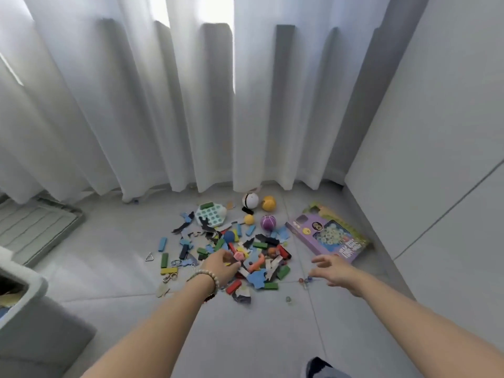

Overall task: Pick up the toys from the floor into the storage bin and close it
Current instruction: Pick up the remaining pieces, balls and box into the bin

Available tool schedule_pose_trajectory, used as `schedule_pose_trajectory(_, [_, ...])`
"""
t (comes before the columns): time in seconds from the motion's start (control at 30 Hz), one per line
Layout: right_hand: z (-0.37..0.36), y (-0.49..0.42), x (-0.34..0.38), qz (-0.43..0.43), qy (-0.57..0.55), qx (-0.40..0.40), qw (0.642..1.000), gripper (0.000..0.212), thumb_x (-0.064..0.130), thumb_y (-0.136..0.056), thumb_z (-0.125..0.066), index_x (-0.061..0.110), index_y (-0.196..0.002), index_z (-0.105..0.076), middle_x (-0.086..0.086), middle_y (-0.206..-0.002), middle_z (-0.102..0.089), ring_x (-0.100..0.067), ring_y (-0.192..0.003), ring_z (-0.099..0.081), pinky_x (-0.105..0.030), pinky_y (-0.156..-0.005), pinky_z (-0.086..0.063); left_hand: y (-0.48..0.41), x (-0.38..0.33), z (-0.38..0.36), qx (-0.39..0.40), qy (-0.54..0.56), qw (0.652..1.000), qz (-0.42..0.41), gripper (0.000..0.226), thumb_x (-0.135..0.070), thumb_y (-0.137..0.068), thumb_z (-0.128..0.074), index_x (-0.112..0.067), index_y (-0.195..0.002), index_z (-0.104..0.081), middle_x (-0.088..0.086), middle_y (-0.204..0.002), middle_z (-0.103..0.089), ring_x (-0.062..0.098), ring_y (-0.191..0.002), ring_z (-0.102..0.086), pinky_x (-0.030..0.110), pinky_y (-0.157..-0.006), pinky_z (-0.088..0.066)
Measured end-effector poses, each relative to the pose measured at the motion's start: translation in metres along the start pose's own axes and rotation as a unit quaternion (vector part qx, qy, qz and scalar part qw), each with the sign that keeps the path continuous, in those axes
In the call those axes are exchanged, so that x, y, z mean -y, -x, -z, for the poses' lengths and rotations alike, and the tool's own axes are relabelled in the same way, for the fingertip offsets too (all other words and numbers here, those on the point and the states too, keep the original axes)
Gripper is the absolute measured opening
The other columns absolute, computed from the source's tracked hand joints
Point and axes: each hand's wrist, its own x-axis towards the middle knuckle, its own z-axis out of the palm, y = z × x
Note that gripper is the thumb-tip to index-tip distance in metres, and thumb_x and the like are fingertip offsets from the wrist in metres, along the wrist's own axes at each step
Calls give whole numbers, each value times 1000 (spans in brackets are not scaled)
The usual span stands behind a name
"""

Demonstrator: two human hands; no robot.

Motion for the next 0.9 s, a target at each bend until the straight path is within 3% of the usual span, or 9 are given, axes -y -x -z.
schedule_pose_trajectory(0.1, [3, -32, -27, 11, 8, -11, 1000, 48, 21, -81, -72, 16, -125, -54, -9, -131, -47, -19, -117, -48, -28, -90, -40, -27, -2, -40, 21, -4, 1000, -13, 30, -28, -90, -57, -14, -117, -50, 4, -114, -55, 19, -99, -54, 25, -82, -42])
schedule_pose_trajectory(0.2, [5, -63, -53, 27, 16, -30, 999, 47, 20, -79, -74, 14, -122, -56, -7, -129, -49, -18, -119, -48, -27, -93, -40, -49, -2, -77, 45, -31, 998, -30, 40, -30, -90, -58, -14, -125, -50, 2, -126, -54, 21, -113, -54, 32, -93, -46])
schedule_pose_trajectory(0.37, [-7, -109, -92, 36, 63, -40, 997, 47, 17, -78, -73, 16, -121, -55, -3, -132, -46, -18, -123, -45, -20, -92, -35, -81, 2, -126, 98, -91, 988, -75, 43, -31, -86, -62, -20, -126, -51, -5, -146, -37, 17, -118, -51, 25, -96, -44])
schedule_pose_trajectory(0.6, [-30, -153, -115, 63, 104, -61, 991, 55, 15, -76, -75, 16, -127, -52, 0, -130, -43, -14, -118, -47, -13, -93, -32, -110, 14, -179, 144, -143, 975, -87, 42, -30, -84, -66, -22, -124, -55, -5, -124, -57, 14, -105, -60, 24, -91, -48])
schedule_pose_trajectory(0.8, [-38, -180, -131, 91, 133, -88, 983, 40, 16, -77, -74, 17, -114, -60, 5, -113, -44, -10, -105, -44, -12, -89, -33, -123, 27, -213, 142, -152, 973, -99, 34, -31, -83, -65, -25, -115, -59, -8, -114, -58, 8, -81, -59, 20, -80, -49])
schedule_pose_trajectory(0.9, [-41, -185, -136, 98, 137, -102, 980, 29, 16, -77, -73, 18, -104, -62, 7, -104, -42, -9, -98, -44, -12, -83, -34, -130, 29, -220, 129, -160, 973, -104, 24, -26, -85, -62, -22, -109, -62, -4, -112, -58, 7, -79, -54, 17, -78, -47])
